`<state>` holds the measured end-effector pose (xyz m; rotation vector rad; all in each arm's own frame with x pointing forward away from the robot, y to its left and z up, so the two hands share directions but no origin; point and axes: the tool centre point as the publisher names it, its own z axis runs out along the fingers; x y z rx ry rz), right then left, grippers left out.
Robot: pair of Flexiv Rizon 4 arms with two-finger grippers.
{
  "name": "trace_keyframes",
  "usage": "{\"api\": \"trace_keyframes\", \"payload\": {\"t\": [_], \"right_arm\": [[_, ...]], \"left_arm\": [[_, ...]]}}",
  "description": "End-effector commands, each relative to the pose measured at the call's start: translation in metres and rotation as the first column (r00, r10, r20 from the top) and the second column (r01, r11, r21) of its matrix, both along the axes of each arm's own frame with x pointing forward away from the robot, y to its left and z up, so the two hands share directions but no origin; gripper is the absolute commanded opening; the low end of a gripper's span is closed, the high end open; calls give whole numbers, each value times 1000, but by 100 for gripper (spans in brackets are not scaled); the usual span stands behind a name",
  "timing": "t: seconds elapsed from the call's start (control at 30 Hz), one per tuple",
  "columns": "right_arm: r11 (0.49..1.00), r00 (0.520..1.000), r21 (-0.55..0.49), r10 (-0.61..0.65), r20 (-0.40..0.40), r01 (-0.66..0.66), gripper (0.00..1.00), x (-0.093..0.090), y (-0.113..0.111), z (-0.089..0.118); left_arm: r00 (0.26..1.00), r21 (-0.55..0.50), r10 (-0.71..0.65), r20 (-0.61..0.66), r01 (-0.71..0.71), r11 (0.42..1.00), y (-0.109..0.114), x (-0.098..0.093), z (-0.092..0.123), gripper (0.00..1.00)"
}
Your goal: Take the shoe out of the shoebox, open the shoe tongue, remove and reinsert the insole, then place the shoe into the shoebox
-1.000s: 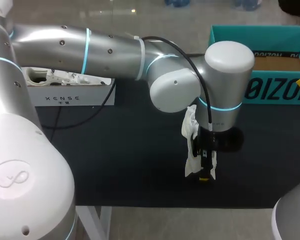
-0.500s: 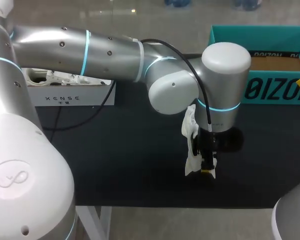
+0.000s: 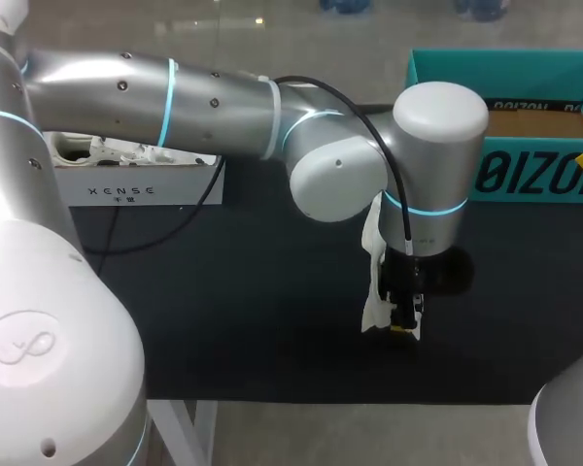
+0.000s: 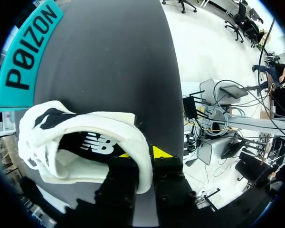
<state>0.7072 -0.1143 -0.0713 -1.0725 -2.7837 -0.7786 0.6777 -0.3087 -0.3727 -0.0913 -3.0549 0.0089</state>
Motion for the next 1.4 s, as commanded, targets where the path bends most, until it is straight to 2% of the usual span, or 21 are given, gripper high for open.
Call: {"api": "trace_keyframes", "payload": {"t": [0.03, 0.17, 0.3, 0.43, 0.47, 0.6, 0.8, 1.03, 1.4], "right_arm": [[1000, 1000, -3, 1, -6, -1, 100, 3, 1, 1], [1000, 1000, -3, 1, -6, -1, 100, 3, 1, 1], [1000, 1000, -3, 1, -6, -1, 100, 3, 1, 1], [1000, 1000, -3, 1, -6, -1, 100, 3, 1, 1], [1000, 1000, -3, 1, -6, -1, 100, 3, 1, 1], [1000, 1000, -3, 1, -6, -1, 100, 3, 1, 1], [1000, 1000, -3, 1, -6, -1, 100, 3, 1, 1], [1000, 1000, -3, 1, -6, -1, 100, 3, 1, 1], [1000, 1000, -3, 1, -6, -1, 100, 3, 1, 1]], "left_arm": [[1000, -7, 5, -1, -5, 1000, 3, -1, 2, 0], [999, 0, 35, -18, -35, 999, 6, 0, 9, 0], [996, 15, 81, -34, -81, 997, 11, 4, 26, 0], [997, 9, 61, -43, -60, 998, 17, 8, 56, 0], [998, -20, 46, -51, -47, 999, 20, 9, 64, 0], [997, -30, 69, -34, -70, 997, 24, 11, 92, 0], [993, 13, 114, -14, -114, 993, 22, 9, 125, 0], [994, 16, 112, 8, -112, 994, 17, 3, 139, 0], [992, 38, 127, 5, -127, 991, 13, 5, 148, 0]]}}
